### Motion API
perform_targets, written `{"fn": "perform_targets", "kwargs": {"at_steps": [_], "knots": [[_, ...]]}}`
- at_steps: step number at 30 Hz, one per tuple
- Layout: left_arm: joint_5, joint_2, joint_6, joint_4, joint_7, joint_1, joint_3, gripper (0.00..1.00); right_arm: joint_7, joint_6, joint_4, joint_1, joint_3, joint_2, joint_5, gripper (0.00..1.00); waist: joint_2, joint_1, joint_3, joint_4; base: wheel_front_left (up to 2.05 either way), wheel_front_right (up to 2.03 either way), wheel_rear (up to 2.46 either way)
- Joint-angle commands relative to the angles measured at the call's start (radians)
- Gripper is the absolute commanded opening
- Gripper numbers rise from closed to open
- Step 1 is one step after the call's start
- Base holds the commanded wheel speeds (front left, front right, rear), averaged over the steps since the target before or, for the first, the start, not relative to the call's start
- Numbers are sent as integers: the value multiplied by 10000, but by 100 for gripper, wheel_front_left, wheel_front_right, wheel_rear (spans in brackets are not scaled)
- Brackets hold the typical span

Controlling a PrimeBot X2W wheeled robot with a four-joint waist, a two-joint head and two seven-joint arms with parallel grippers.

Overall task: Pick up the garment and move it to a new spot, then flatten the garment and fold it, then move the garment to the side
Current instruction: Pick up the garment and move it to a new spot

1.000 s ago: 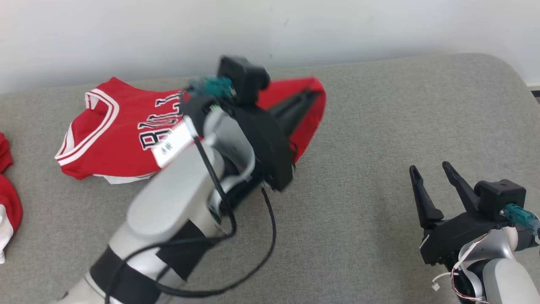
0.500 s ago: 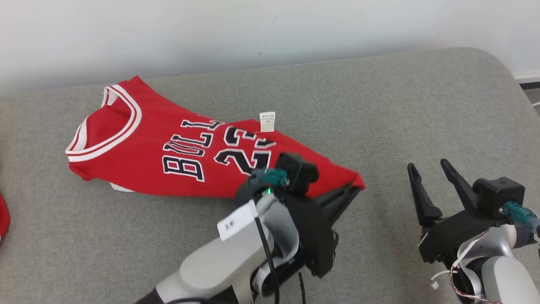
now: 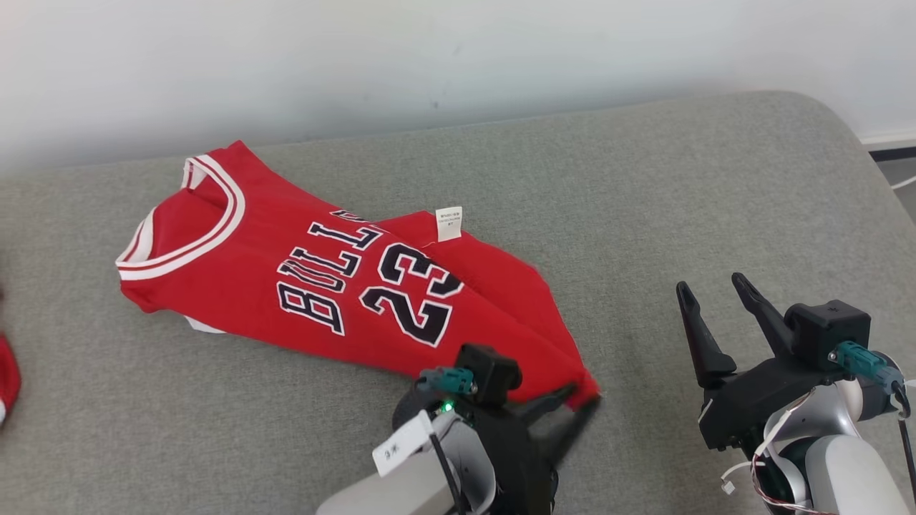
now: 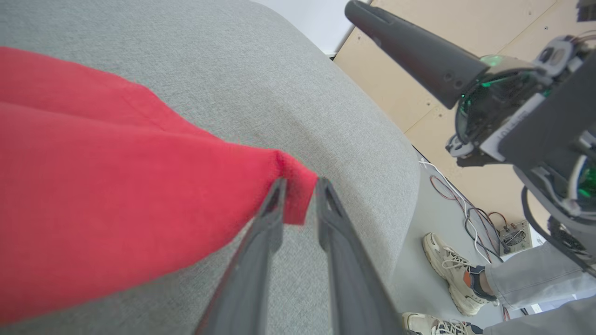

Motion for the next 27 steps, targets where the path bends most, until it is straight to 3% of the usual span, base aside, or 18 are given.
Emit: {"fn": "perform_targets", "kwargs": {"at_steps": [1,11,16,21,27], "knots": [[129,29,-46,-61,-114,201,-35,100,2,-3,-26,87,-24,-12,-64,100,0,0,-69,108,0,0,0],[671,31,260,-339,-806,144,-31,100,23,-3,55,290,56,-12,96,100,0,0,-431,567,0,0,0],[1245,27,1174,-24,-1736,-368,38,100,-32,-3,108,381,75,-12,122,100,0,0,-555,759,0,0,0],[1554,28,1796,99,-1947,-642,835,100,-46,-3,67,514,34,-13,153,100,0,0,-556,906,0,0,0],[2440,43,1996,80,-1941,-370,2238,100,-11,-3,-5,579,-82,-12,125,100,0,0,-515,1046,0,0,0]]}}
